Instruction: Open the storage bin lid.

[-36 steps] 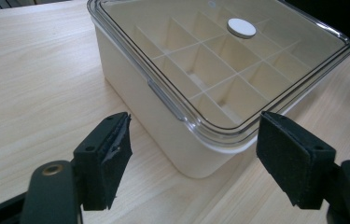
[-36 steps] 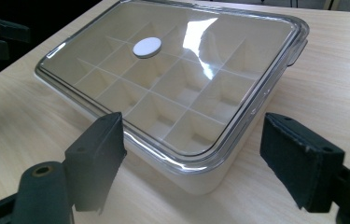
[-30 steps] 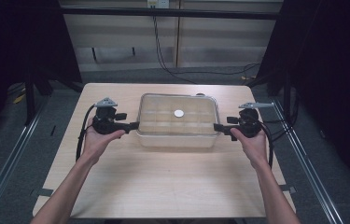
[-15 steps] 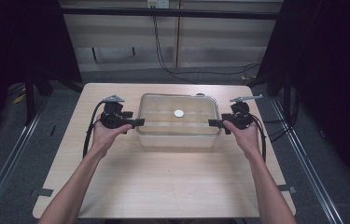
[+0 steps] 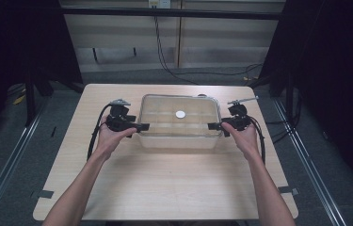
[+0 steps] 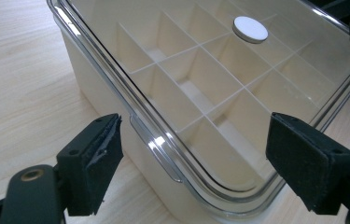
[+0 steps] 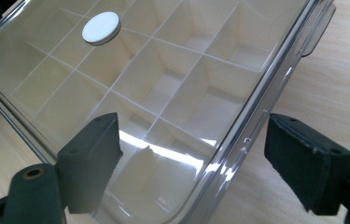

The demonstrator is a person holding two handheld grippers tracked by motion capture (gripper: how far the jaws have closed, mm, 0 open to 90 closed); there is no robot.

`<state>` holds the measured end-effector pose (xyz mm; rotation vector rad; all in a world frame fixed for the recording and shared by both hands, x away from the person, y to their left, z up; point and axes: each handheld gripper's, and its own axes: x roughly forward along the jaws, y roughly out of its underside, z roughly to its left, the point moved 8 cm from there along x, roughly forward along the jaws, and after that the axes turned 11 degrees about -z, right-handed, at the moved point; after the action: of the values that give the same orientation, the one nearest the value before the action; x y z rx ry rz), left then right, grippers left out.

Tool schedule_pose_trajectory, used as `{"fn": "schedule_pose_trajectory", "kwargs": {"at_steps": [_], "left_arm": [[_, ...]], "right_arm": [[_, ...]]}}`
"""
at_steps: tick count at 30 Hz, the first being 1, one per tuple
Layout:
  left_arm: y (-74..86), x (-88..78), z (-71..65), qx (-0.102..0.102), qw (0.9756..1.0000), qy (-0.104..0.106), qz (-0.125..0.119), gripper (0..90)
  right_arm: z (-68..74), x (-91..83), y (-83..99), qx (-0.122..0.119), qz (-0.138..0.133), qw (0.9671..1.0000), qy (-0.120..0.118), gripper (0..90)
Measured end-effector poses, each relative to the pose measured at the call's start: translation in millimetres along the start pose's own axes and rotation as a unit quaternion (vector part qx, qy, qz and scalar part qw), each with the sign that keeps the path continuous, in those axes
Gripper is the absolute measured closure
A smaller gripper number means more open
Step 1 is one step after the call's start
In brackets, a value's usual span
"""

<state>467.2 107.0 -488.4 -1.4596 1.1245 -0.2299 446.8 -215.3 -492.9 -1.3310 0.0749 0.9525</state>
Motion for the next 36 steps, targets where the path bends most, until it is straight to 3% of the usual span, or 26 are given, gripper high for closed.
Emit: {"fn": "schedule_pose_trajectory", "kwargs": {"at_steps": [7,11,12,29,36], "left_arm": [[2.4,6.7,1.6,-0.003,1.0,-0.001,0.009,20.6],[3.4,9.4,-0.6,0.008,0.9999,-0.004,0.014,21.4],[3.7,9.6,-0.2,0.009,0.9998,-0.002,0.019,20.5],[1.0,23.6,5.2,-0.023,0.9995,0.014,0.018,15.9],[0.6,22.0,7.3,-0.03,0.9994,0.01,0.015,19.8]], "right_arm": [[-1.2,5.9,2.6,0.009,0.008,0.9999,-0.004,17.1],[3.4,11.9,1.8,0.029,0.005,0.9994,-0.017,13.7],[3.9,12.9,2.1,0.024,0.007,0.9996,-0.013,13.8],[-2.2,25.6,-3.1,0.034,0.001,0.9994,-0.007,12.3],[-0.9,24.2,-3.8,0.031,0.0,0.9995,0.001,14.4]]}}
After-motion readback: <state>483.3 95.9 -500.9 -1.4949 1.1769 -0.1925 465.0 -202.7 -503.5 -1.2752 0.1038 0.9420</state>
